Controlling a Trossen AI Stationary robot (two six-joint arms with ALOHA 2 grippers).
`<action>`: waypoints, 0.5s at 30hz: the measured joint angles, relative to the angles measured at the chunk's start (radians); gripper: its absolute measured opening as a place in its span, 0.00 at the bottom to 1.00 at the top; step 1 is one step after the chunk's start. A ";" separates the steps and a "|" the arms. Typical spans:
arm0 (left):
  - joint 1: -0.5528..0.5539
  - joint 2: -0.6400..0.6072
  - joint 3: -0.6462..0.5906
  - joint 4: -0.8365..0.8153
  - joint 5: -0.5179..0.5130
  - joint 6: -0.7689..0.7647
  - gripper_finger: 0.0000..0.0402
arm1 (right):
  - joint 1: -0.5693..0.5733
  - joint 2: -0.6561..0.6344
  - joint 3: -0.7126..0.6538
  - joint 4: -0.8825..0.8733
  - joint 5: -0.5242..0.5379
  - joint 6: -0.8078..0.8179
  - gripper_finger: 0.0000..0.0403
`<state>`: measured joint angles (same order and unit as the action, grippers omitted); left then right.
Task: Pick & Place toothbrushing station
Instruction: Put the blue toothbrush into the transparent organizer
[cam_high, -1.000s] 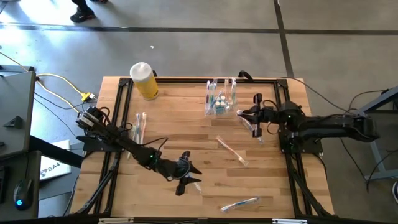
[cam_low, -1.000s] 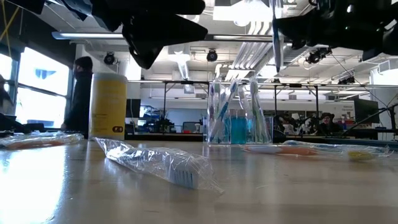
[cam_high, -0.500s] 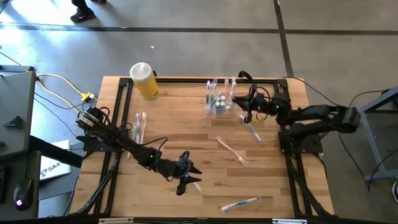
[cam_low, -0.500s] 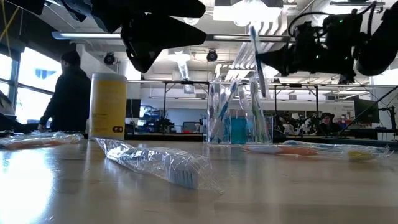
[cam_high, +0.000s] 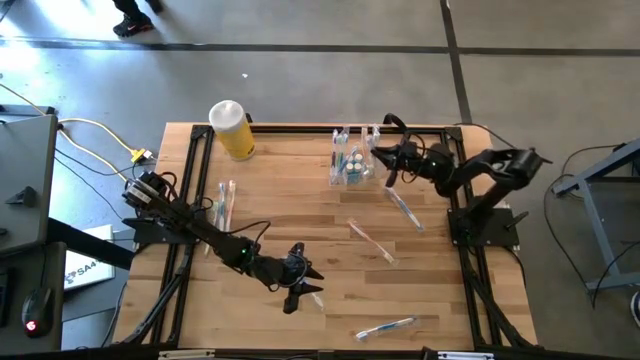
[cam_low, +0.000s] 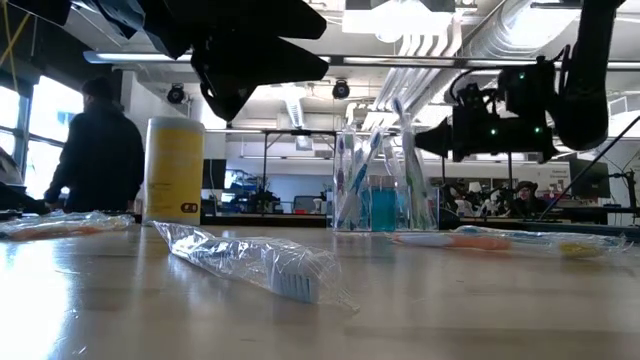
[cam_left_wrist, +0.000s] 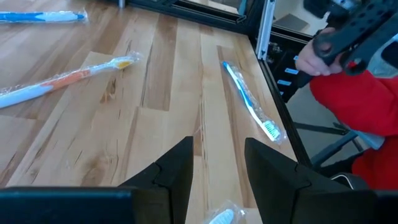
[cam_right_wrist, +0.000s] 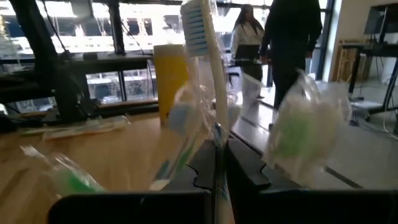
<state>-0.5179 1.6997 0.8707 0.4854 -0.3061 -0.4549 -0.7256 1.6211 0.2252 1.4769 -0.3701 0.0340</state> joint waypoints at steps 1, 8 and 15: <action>0.000 0.000 0.000 0.000 0.000 -0.002 0.35 | -0.007 0.014 0.001 0.000 -0.001 0.001 0.02; 0.000 0.000 0.000 0.000 -0.001 -0.022 0.35 | -0.010 0.054 0.002 -0.002 -0.001 -0.001 0.03; 0.000 0.000 0.000 -0.008 -0.002 -0.023 0.35 | -0.001 0.055 0.003 -0.076 0.031 0.000 0.03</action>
<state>-0.5175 1.6997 0.8707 0.4774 -0.3084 -0.4774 -0.7262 1.6760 0.2283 1.4005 -0.3389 0.0338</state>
